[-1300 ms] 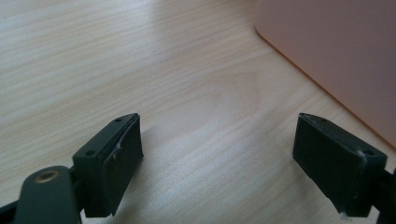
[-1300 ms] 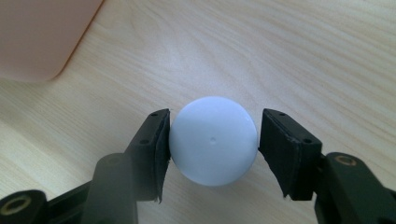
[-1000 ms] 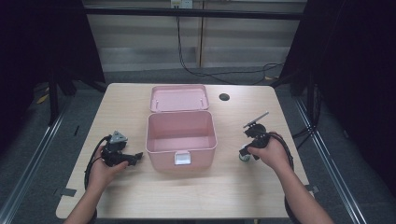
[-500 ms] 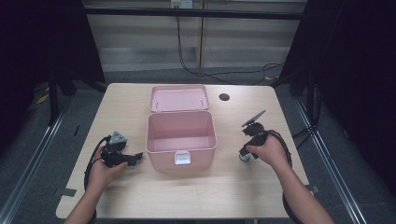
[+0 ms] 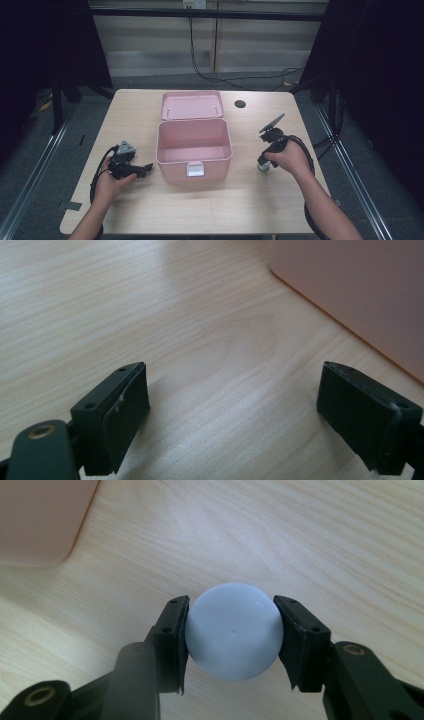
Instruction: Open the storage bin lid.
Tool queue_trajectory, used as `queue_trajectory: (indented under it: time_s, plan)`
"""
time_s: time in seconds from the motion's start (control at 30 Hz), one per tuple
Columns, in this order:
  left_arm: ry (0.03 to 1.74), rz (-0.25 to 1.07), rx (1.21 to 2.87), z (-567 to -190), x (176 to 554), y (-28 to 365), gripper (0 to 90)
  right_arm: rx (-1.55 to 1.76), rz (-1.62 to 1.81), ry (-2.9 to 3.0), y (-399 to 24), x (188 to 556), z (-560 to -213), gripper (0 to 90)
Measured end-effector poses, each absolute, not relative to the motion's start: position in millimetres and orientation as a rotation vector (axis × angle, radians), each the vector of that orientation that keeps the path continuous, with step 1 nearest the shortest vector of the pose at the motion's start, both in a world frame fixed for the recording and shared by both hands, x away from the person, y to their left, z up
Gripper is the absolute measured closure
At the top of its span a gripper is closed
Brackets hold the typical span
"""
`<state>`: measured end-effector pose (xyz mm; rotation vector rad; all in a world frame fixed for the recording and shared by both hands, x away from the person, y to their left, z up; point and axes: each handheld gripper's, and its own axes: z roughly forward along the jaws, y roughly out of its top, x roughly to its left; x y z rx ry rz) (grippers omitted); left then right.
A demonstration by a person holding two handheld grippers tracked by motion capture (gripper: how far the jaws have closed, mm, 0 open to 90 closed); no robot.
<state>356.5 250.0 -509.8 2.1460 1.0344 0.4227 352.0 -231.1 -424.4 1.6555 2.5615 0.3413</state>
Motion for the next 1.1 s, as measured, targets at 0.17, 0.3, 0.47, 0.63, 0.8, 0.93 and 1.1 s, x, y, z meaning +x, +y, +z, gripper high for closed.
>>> queue_trajectory:
  time_s: [0.17,0.3,0.47,0.63,0.8,0.93,1.1]
  plan:
    - [1.04,0.422,2.137,-510.1,356.3,249.5,12.9,1.655,0.331,2.575,-228.2,353.7,-416.7,50.8]
    - [1.045,0.417,2.13,-510.3,356.1,249.1,12.9,1.657,0.323,2.584,-225.7,355.5,-409.5,50.8]
    - [1.042,0.422,2.134,-510.2,356.3,249.3,12.9,1.655,0.308,2.595,-221.5,357.3,-400.8,50.8]
    - [1.042,0.422,2.134,-510.2,356.3,249.3,12.9,1.645,0.291,2.607,-218.8,358.6,-394.7,50.8]
    - [1.042,0.422,2.134,-510.2,356.2,249.3,12.9,1.634,0.267,2.619,-217.1,360.1,-388.4,50.8]
    - [1.042,0.422,2.135,-510.1,356.2,249.4,12.9,1.631,0.268,2.621,-215.9,361.5,-382.1,50.8]
    - [1.042,0.422,2.135,-510.1,356.2,249.4,12.9,1.62,0.262,2.626,-213.0,363.3,-373.2,50.8]
